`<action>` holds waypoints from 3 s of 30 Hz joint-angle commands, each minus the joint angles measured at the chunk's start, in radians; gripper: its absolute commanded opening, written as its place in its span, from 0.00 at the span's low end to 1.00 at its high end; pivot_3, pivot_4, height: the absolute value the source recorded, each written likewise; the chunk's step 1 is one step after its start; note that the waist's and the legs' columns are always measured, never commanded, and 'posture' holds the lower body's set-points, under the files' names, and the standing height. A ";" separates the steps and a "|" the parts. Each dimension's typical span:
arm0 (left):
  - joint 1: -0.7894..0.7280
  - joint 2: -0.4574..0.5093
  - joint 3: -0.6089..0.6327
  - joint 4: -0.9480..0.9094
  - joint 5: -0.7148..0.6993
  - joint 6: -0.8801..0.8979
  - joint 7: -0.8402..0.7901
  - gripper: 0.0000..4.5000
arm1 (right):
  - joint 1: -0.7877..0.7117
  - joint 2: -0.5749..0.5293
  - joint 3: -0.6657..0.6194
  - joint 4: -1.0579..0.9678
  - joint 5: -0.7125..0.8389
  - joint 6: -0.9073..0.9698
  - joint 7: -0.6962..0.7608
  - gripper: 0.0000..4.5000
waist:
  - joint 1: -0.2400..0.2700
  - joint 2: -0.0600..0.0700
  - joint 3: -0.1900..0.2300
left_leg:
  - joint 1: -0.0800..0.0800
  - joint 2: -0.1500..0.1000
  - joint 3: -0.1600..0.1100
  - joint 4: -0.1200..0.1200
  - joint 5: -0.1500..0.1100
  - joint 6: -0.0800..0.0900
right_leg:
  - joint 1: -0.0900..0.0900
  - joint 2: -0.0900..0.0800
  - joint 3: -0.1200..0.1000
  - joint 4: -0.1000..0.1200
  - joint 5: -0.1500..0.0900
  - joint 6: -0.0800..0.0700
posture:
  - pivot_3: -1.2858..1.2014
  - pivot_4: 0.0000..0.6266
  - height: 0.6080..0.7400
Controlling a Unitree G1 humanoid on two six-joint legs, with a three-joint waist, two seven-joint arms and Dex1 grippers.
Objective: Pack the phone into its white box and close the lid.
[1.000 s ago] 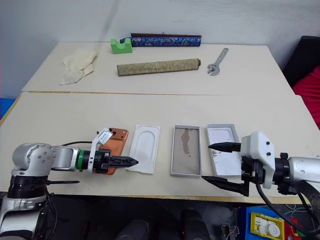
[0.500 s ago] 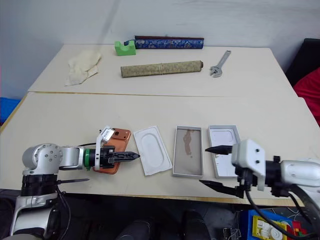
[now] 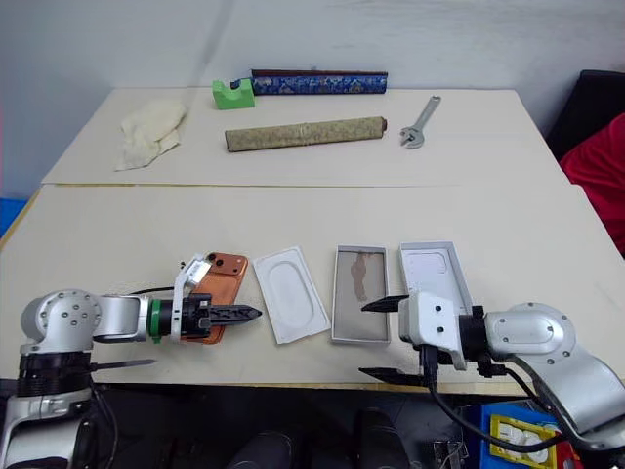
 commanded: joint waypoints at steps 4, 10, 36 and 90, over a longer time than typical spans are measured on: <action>-0.029 -0.018 -0.038 0.003 -0.099 0.005 0.104 0.54 | -0.050 0.024 0.014 0.004 -0.009 -0.010 -0.019 1.00 | 0.008 -0.001 0.001 | -0.001 0.000 -0.001 0.001 0.000 0.000 | 0.000 0.000 0.000 0.000 0.000 0.000 | 0.52 0.24 1.00; -0.070 -0.149 -0.082 0.055 -0.077 0.005 0.186 0.54 | -0.038 0.025 -0.013 -0.022 0.010 0.012 -0.032 1.00 | 0.010 -0.002 0.000 | -0.001 -0.001 0.000 0.002 0.000 0.000 | 0.000 -0.001 0.000 0.000 0.000 0.000 | 0.52 0.24 1.00; -0.067 0.043 -0.073 0.091 -0.252 0.005 0.085 0.00 | 0.034 0.031 0.068 0.075 -0.177 -0.115 -0.054 0.92 | -0.028 -0.007 0.000 | 0.002 -0.002 -0.003 0.000 -0.001 -0.002 | -0.002 0.002 0.003 0.004 -0.001 -0.001 | 0.52 0.24 1.00; -0.282 -0.149 -0.326 0.261 -0.502 -0.123 0.393 0.21 | 0.224 0.054 -0.275 -0.166 0.146 0.171 -0.142 0.76 | 0.002 -0.008 0.005 | 0.005 -0.003 -0.004 0.000 -0.002 -0.003 | -0.001 0.004 0.008 0.004 0.000 -0.002 | 0.52 0.24 1.00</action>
